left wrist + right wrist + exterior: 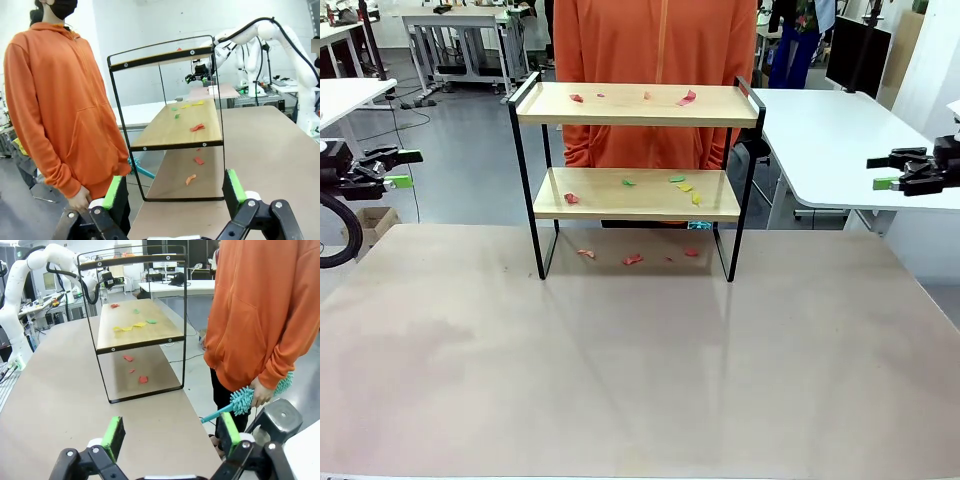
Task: Clean the shelf.
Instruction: Pick up the Duster handed by the human.
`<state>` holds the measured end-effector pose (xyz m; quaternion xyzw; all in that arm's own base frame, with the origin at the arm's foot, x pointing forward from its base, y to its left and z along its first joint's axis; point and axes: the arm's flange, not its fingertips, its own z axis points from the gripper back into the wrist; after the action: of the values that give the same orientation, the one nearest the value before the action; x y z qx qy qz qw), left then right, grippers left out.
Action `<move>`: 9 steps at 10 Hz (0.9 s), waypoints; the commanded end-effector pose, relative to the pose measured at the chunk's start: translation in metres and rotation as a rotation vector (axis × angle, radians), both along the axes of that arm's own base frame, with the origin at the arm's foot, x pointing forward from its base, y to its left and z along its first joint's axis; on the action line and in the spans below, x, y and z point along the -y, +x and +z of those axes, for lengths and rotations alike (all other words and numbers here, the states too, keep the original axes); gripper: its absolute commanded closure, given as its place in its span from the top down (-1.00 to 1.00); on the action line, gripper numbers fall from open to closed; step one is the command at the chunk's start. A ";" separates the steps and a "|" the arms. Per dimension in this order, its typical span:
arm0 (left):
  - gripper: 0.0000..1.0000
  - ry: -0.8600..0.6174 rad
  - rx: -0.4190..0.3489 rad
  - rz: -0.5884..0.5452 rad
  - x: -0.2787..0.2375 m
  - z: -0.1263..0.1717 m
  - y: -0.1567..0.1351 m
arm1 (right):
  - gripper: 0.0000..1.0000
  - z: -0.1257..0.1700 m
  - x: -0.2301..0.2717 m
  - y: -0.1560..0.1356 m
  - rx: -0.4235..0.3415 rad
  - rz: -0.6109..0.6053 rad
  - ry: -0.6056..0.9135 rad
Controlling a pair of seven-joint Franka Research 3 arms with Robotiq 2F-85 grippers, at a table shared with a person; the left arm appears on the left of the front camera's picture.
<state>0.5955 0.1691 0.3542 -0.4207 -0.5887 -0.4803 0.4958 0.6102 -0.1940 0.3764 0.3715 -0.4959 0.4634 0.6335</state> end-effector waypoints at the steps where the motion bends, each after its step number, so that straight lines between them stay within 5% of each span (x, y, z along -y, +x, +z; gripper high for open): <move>1: 1.00 0.011 0.008 -0.008 0.000 0.001 -0.001 | 1.00 0.000 -0.001 0.000 0.002 0.003 0.001; 9: 1.00 0.011 0.008 -0.008 0.000 0.001 -0.001 | 1.00 0.000 -0.001 0.000 0.002 0.003 0.001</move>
<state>0.5957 0.1678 0.3538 -0.4215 -0.5872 -0.4817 0.4955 0.6102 -0.1942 0.3755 0.3718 -0.4954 0.4632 0.6338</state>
